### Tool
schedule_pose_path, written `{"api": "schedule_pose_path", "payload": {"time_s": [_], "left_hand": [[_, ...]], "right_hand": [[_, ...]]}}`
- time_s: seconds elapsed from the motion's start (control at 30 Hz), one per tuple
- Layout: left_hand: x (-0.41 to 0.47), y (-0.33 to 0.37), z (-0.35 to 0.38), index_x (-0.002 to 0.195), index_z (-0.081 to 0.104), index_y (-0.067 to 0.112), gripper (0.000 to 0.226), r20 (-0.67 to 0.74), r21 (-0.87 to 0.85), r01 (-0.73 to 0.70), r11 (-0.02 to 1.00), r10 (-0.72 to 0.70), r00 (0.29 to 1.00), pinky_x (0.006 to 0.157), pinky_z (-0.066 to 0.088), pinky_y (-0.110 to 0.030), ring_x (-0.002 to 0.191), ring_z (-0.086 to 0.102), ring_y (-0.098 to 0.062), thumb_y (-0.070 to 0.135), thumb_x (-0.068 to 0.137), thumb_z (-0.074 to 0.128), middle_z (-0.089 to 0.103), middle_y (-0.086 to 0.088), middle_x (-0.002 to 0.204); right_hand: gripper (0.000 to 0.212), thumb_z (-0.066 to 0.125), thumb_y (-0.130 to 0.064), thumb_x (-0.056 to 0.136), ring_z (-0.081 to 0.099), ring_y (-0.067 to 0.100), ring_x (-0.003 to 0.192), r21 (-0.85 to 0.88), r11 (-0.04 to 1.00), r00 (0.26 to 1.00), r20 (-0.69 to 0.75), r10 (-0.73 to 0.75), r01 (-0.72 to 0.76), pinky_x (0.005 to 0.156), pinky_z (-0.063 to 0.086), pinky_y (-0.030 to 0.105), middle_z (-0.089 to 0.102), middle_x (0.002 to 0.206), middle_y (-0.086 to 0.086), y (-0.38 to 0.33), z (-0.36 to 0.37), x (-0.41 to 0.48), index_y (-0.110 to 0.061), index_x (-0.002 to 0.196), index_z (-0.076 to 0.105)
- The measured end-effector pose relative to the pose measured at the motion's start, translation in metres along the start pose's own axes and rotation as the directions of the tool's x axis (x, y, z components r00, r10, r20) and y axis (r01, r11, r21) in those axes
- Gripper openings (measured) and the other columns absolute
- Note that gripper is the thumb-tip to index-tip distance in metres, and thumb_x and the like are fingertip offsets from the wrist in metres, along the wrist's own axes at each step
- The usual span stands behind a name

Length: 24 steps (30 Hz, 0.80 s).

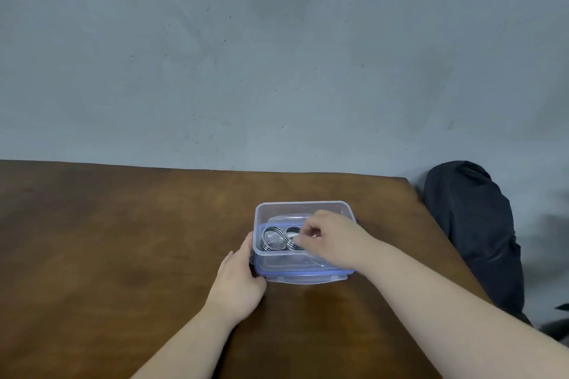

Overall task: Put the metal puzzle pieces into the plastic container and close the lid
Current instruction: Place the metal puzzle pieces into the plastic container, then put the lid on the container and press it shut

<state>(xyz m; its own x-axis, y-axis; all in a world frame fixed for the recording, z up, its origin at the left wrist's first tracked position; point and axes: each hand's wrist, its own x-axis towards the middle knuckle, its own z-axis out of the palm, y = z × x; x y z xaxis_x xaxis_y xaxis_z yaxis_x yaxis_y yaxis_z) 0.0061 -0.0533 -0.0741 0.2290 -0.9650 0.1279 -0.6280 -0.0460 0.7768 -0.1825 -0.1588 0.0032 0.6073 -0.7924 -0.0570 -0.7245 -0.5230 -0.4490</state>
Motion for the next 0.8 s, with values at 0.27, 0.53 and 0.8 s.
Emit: {"api": "schedule_pose_path", "payload": {"time_s": [0.27, 0.53, 0.8], "left_hand": [[0.001, -0.006, 0.001, 0.141, 0.03, 0.051, 0.08, 0.058, 0.084, -0.014, 0.996, 0.009, 0.998, 0.119, 0.024, -0.042, 0.109, 0.054, -0.005, 0.02, 0.079, 0.07, 0.063, 0.029, 0.11], [-0.005, -0.011, 0.013, 0.125, 0.064, 0.047, 0.047, 0.12, 0.401, -0.151, 0.903, 0.112, 0.986, 0.12, -0.002, -0.053, 0.151, 0.011, -0.021, 0.059, 0.08, 0.069, 0.032, 0.016, 0.154], [-0.021, -0.005, 0.005, 0.088, 0.072, 0.033, 0.022, 0.065, 0.538, -0.537, 0.649, 0.603, 0.795, 0.116, 0.02, -0.039, 0.109, 0.067, -0.011, 0.034, 0.092, 0.05, 0.073, 0.02, 0.089]], "right_hand": [[0.017, 0.05, -0.023, 0.1, 0.06, 0.028, 0.092, -0.365, 0.926, 0.995, -0.003, -0.1, 0.092, 0.078, 0.048, 0.039, 0.064, 0.101, 0.003, 0.008, 0.013, -0.03, -0.014, 0.091, 0.061], [0.031, 0.057, -0.024, 0.099, 0.055, 0.021, 0.078, -0.197, 0.98, 0.979, -0.191, -0.076, 0.038, 0.069, 0.044, 0.036, 0.046, 0.08, -0.008, 0.016, -0.025, -0.04, -0.026, 0.071, 0.044], [0.018, 0.059, -0.023, 0.097, 0.061, 0.022, 0.079, -0.157, 0.988, 0.982, -0.186, -0.018, -0.012, 0.07, 0.048, 0.037, 0.058, 0.09, -0.001, 0.03, -0.028, -0.04, -0.011, 0.084, 0.063]]}}
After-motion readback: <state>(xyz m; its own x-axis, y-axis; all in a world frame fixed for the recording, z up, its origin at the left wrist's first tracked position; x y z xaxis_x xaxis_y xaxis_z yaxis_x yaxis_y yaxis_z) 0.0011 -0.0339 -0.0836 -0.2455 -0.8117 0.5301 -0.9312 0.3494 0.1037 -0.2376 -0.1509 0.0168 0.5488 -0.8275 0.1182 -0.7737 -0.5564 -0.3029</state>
